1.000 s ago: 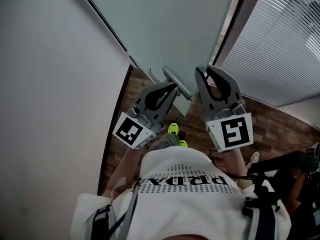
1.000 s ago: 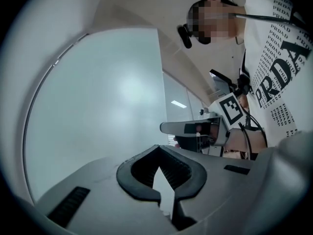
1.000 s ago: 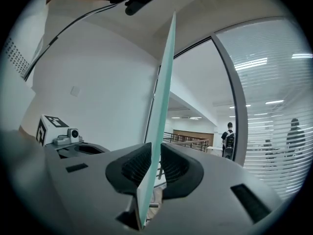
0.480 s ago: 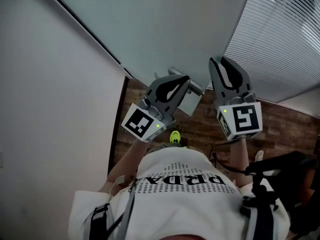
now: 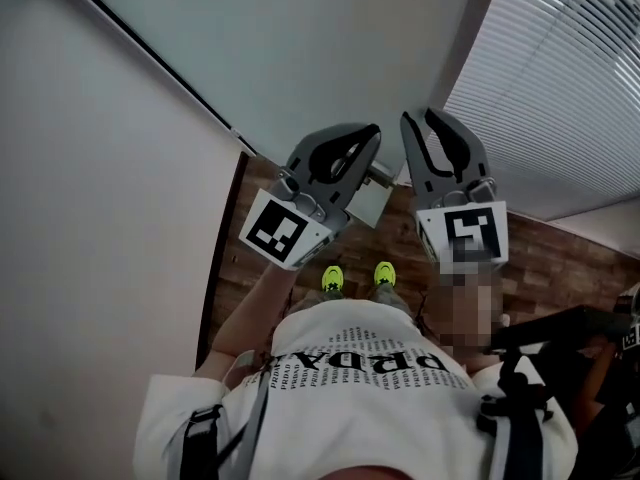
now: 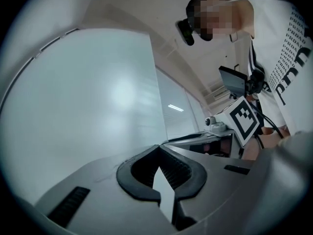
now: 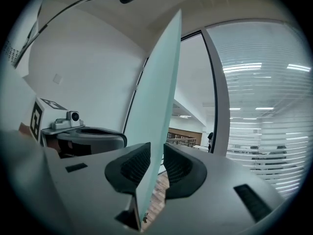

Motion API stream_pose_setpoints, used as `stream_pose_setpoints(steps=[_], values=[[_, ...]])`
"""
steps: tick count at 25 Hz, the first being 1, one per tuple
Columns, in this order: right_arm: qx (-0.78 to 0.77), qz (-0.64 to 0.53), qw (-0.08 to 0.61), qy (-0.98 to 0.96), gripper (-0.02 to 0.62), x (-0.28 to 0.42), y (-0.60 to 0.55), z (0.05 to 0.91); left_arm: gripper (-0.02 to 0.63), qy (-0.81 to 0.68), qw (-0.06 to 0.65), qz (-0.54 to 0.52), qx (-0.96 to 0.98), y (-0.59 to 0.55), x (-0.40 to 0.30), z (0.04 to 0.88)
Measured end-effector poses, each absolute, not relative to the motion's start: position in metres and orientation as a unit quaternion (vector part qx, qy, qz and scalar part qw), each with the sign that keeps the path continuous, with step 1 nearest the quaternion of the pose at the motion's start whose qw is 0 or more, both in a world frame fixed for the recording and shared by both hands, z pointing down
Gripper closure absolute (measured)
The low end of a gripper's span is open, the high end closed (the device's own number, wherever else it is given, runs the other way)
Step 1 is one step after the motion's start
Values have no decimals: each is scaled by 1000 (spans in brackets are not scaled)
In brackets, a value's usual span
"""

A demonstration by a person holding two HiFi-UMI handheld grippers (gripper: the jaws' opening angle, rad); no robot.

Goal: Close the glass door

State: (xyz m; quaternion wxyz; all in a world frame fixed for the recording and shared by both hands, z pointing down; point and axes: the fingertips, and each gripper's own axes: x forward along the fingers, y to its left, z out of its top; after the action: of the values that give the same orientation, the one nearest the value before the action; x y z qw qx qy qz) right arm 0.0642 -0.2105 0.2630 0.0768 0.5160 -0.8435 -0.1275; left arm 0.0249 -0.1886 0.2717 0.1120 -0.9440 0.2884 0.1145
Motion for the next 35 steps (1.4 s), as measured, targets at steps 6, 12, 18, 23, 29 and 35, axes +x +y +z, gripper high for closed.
stream_pose_setpoints(steps=[6,12,18,23,29,35], values=[[476,-152,91,-861,542,57,-216,263,614,329,114,128,-929,-201,25,275],[469,-162,82,-864,541,53,-211,257,614,338,116,129,-925,-198,24,275],[477,-170,74,-859,541,48,-190,233,614,310,123,119,-935,-185,25,255],[483,-178,61,-855,541,44,-171,218,614,284,133,118,-942,-173,27,243],[481,-194,67,-852,541,45,-172,212,606,275,137,127,-943,-178,29,238],[445,-205,80,-868,541,49,-191,238,606,298,134,134,-935,-197,33,267]])
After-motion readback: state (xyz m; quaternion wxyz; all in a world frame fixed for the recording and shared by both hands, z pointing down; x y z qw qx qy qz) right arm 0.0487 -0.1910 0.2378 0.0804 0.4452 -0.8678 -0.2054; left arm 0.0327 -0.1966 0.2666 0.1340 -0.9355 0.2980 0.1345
